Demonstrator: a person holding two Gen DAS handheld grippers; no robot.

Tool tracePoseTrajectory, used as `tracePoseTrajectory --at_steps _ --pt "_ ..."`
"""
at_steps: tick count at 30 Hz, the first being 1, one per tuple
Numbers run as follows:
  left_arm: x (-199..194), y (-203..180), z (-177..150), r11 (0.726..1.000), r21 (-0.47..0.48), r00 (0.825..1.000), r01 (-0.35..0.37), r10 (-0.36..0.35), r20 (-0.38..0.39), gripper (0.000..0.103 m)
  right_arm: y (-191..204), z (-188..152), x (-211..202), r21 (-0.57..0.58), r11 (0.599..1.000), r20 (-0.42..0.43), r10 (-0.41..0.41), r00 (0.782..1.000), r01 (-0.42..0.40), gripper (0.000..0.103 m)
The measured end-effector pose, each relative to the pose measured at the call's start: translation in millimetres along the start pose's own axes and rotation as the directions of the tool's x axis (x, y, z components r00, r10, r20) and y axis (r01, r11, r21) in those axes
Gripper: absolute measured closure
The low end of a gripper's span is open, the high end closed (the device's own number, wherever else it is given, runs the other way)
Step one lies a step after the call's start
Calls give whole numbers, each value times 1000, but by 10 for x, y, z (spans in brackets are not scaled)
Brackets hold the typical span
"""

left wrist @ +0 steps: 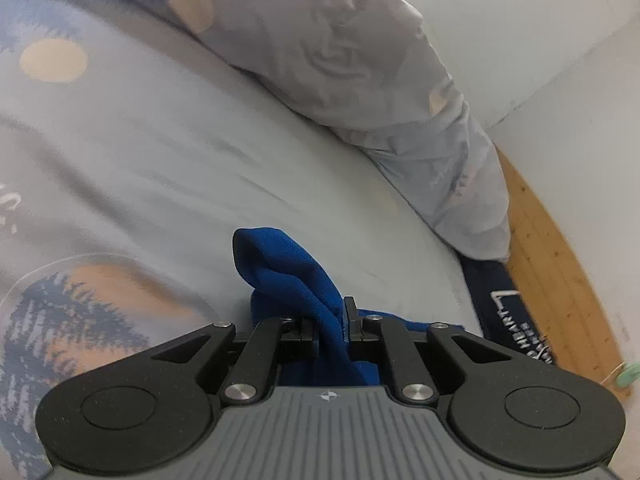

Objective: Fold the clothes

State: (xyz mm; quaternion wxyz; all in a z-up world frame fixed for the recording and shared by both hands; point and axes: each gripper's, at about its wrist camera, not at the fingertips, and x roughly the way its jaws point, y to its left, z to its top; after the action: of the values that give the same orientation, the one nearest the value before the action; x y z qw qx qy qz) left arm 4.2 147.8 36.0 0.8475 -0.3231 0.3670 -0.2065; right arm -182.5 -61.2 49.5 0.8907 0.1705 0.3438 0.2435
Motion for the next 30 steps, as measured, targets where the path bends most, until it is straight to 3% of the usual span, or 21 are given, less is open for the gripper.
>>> tracePoseTrajectory --at_steps 11,24,30 --pt "330 -873 0 999 29 999 17 -16 -42 90 -562 101 -641 98 995 81 20 997 -28 94" --pt "1316 -1968 -312 992 115 989 42 -25 -148 90 -1623 234 -1598 264 962 229 -134 964 71 94" --pt "1921 -2286 -616 989 145 979 -3 33 -201 90 -2234 196 -1759 358 925 219 -216 952 127 94"
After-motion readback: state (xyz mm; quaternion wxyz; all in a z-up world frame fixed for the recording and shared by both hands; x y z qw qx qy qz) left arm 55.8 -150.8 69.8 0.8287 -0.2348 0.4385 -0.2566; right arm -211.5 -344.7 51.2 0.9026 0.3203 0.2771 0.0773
